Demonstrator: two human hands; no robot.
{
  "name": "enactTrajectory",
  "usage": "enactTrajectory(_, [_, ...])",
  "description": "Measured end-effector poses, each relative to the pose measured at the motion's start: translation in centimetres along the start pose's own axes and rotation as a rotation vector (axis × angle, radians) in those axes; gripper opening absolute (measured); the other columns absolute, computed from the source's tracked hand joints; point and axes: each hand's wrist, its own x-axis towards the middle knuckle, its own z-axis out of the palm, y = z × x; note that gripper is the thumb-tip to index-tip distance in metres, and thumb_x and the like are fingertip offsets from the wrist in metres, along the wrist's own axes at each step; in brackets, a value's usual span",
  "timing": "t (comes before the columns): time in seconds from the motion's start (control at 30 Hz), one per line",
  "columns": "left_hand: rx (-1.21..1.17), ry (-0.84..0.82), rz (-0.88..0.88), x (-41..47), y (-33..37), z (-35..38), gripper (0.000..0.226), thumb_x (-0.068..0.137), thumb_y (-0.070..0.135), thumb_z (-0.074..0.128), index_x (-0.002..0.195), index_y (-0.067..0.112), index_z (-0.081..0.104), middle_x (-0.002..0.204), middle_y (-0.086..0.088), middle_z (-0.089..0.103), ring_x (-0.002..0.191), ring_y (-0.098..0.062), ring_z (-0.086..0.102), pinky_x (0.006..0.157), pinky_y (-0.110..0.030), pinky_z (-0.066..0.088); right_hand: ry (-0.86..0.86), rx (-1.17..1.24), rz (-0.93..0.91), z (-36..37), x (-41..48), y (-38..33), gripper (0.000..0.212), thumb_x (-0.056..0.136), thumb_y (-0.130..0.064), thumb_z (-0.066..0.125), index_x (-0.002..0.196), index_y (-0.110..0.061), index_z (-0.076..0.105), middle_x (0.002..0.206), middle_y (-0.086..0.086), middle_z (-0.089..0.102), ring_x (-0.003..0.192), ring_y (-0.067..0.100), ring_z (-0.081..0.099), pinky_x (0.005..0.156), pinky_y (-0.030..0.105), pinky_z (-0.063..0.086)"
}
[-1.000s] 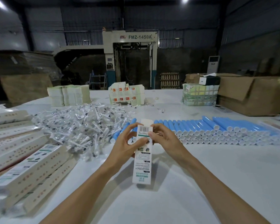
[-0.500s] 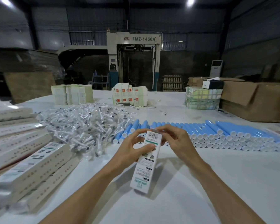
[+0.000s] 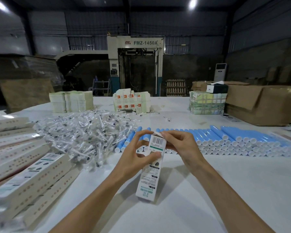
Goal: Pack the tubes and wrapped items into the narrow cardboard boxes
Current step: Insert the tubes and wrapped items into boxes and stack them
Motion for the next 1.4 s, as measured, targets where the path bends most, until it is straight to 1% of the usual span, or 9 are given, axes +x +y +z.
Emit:
enactTrajectory(0.13, [0.022, -0.01, 0.023, 0.1, -0.2, 0.2, 0.071, 0.089, 0.023, 0.088, 0.143, 0.048, 0.049, 0.112, 0.012, 0.078, 0.08, -0.015, 0.077, 0.067, -0.035, 0.066, 0.014, -0.048, -0.041, -0.4, 0.2, -0.4, 0.012, 0.096, -0.02, 0.076, 0.099, -0.014, 0.085, 0.1, 0.012, 0.081, 0.094, 0.028, 0.078, 0.08, 0.03, 0.062])
enactTrajectory(0.33, [0.031, -0.036, 0.013, 0.1, -0.3, -0.1, 0.079, 0.089, 0.025, 0.09, 0.149, 0.051, 0.047, 0.11, 0.009, 0.078, 0.085, -0.021, 0.079, 0.067, -0.035, 0.065, -0.063, -0.099, -0.003, -0.9, 0.2, -0.6, 0.01, 0.093, -0.021, 0.078, 0.099, -0.016, 0.085, 0.097, 0.012, 0.081, 0.092, 0.023, 0.078, 0.079, 0.026, 0.059])
enactTrajectory(0.5, [0.02, -0.03, -0.016, 0.1, -0.5, -0.2, 0.07, 0.089, 0.028, 0.09, 0.146, 0.046, 0.053, 0.111, 0.009, 0.077, 0.085, -0.025, 0.081, 0.064, -0.04, 0.067, -0.175, -0.131, -0.027, -1.2, -0.3, -0.7, 0.017, 0.097, -0.024, 0.074, 0.109, -0.016, 0.083, 0.102, 0.01, 0.08, 0.099, 0.024, 0.077, 0.084, 0.024, 0.057])
enactTrajectory(0.67, [-0.007, 0.005, -0.018, 0.2, -0.8, -0.4, 0.067, 0.089, 0.029, 0.09, 0.145, 0.04, 0.054, 0.113, 0.001, 0.077, 0.09, -0.026, 0.081, 0.066, -0.041, 0.067, -0.162, -0.131, -0.06, -0.2, -0.6, -0.3, 0.018, 0.098, -0.015, 0.073, 0.114, -0.016, 0.081, 0.104, 0.006, 0.08, 0.1, 0.02, 0.076, 0.082, 0.021, 0.057])
enactTrajectory(0.97, [-0.013, 0.075, -0.021, 0.1, -1.2, 0.0, 0.052, 0.091, 0.029, 0.088, 0.133, 0.035, 0.059, 0.108, 0.0, 0.078, 0.095, -0.027, 0.08, 0.065, -0.042, 0.066, -0.081, -0.09, -0.071, 0.6, -0.4, 1.8, 0.018, 0.1, -0.015, 0.07, 0.113, -0.016, 0.082, 0.108, 0.007, 0.08, 0.103, 0.025, 0.076, 0.089, 0.031, 0.059])
enactTrajectory(1.1, [-0.117, 0.137, -0.062, 0.2, -1.1, 0.6, 0.055, 0.092, 0.03, 0.087, 0.137, 0.037, 0.055, 0.114, 0.001, 0.077, 0.094, -0.026, 0.081, 0.065, -0.035, 0.064, -0.024, 0.195, 0.048, 1.9, -0.4, 3.0, 0.034, 0.098, -0.023, 0.072, 0.132, -0.02, 0.07, 0.122, 0.01, 0.076, 0.111, 0.024, 0.073, 0.092, 0.032, 0.058])
enactTrajectory(1.17, [-0.187, 0.186, -0.068, 0.2, -1.1, 0.6, 0.055, 0.094, 0.029, 0.085, 0.137, 0.039, 0.053, 0.119, 0.003, 0.077, 0.101, -0.023, 0.079, 0.066, -0.034, 0.064, -0.006, 0.302, 0.13, 2.3, -0.5, 3.2, 0.032, 0.098, -0.031, 0.072, 0.129, -0.023, 0.071, 0.121, 0.011, 0.076, 0.106, 0.022, 0.073, 0.087, 0.028, 0.058])
enactTrajectory(1.27, [-0.207, 0.269, -0.05, 0.2, -1.1, 0.1, 0.055, 0.092, 0.036, 0.084, 0.136, 0.04, 0.052, 0.118, 0.006, 0.078, 0.108, -0.017, 0.077, 0.07, -0.033, 0.065, -0.029, 0.266, 0.245, 2.8, -0.9, 3.8, 0.044, 0.093, -0.05, 0.067, 0.121, -0.016, 0.076, 0.117, 0.014, 0.076, 0.102, 0.026, 0.074, 0.085, 0.033, 0.06])
enactTrajectory(1.4, [-0.225, 0.33, -0.043, 0.3, -1.7, -0.5, 0.053, 0.093, 0.036, 0.084, 0.134, 0.036, 0.05, 0.108, -0.002, 0.082, 0.095, -0.018, 0.079, 0.074, -0.022, 0.061, -0.192, 0.284, 0.405, 3.3, -1.7, 5.1, 0.055, 0.101, -0.061, 0.052, 0.125, -0.017, 0.075, 0.121, 0.024, 0.073, 0.095, 0.039, 0.073, 0.086, 0.047, 0.062])
